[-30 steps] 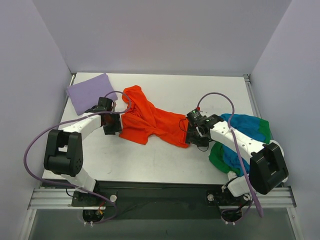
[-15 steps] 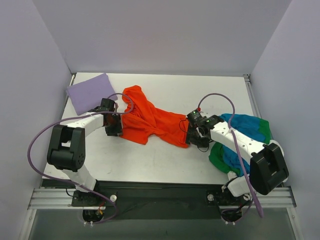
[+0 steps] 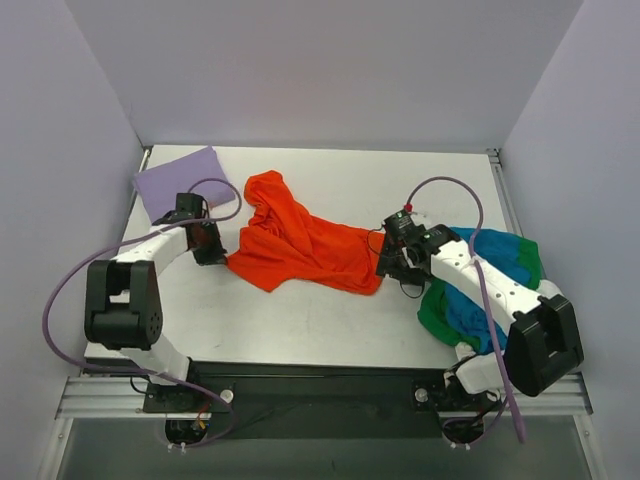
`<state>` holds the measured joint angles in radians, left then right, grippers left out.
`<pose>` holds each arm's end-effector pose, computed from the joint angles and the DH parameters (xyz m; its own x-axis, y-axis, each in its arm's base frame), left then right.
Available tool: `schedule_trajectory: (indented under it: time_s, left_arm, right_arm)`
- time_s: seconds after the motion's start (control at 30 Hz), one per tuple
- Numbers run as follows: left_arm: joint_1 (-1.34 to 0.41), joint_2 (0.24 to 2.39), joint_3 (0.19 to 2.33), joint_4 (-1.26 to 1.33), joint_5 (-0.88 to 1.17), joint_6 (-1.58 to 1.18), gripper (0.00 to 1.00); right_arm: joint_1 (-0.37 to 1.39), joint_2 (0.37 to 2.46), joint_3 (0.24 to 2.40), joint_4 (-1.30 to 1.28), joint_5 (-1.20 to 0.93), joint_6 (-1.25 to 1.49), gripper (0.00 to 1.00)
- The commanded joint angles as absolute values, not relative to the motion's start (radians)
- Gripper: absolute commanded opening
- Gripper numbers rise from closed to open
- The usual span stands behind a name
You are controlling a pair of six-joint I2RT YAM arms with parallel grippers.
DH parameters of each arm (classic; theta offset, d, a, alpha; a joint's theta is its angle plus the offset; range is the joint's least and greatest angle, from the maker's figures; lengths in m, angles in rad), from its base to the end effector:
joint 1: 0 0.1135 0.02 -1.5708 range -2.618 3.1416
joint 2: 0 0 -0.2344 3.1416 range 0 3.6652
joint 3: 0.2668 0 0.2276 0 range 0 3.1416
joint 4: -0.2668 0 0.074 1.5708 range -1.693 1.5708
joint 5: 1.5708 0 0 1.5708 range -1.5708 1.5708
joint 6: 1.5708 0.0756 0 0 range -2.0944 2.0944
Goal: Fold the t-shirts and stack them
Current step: Flatten out the tshirt
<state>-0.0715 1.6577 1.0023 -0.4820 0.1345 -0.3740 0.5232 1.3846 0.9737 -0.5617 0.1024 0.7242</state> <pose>0.3120 -0.0325 0.1256 -0.8890 -0.2993 -0.3465 -0.2125 0.9401 -0.2667 0.2515 0.1361 0.1879 -0.8324 0.2807 -0.4778 0.1393 0.9405 0.3098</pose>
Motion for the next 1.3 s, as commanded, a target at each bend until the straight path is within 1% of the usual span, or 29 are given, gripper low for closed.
schedule_trajectory:
  time_s: [0.0,0.17,0.4,0.63,0.77,0.97,1.0,1.03,1.07,1.13,1.2,1.27]
  left_arm:
    - [0.053,1.519,1.02,-0.515,0.176,-0.38,0.0]
    - [0.071,1.453,0.977,-0.548,0.224,-0.374,0.0]
    - [0.071,1.399,0.887,-0.557,0.23,-0.374,0.0]
    - [0.071,1.351,0.848,-0.584,0.225,-0.367,0.0]
    - [0.071,1.332,0.841,-0.597,0.221,-0.364,0.0]
    - [0.072,1.33,0.85,-0.604,0.219,-0.359,0.0]
    - [0.072,1.333,0.854,-0.606,0.218,-0.359,0.0]
    - [0.072,1.333,0.859,-0.606,0.218,-0.356,0.0]
    - [0.075,1.341,0.873,-0.609,0.216,-0.354,0.0]
    - [0.084,1.347,0.891,-0.611,0.219,-0.351,0.0]
    - [0.092,1.37,0.934,-0.611,0.222,-0.351,0.0]
    - [0.095,1.4,0.975,-0.612,0.227,-0.354,0.0]
  right_arm:
    - [0.508,1.409,1.069,-0.586,0.163,0.68,0.53]
    - [0.508,1.531,1.207,-0.571,0.146,0.626,0.53]
    - [0.506,1.761,1.379,-0.546,0.103,0.572,0.52]
    - [0.5,1.897,1.48,-0.54,0.109,0.546,0.52]
    - [0.486,1.945,1.494,-0.54,0.133,0.537,0.51]
    - [0.45,2.0,1.496,-0.54,0.088,0.522,0.39]
    - [0.439,2.008,1.5,-0.541,0.081,0.514,0.33]
    - [0.434,2.009,1.503,-0.54,0.074,0.509,0.3]
    - [0.428,2.011,1.515,-0.54,0.058,0.505,0.2]
    - [0.413,1.997,1.526,-0.543,0.048,0.503,0.08]
    - [0.402,1.977,1.557,-0.551,0.037,0.5,0.0]
    - [0.384,1.961,1.591,-0.571,0.035,0.499,0.0]
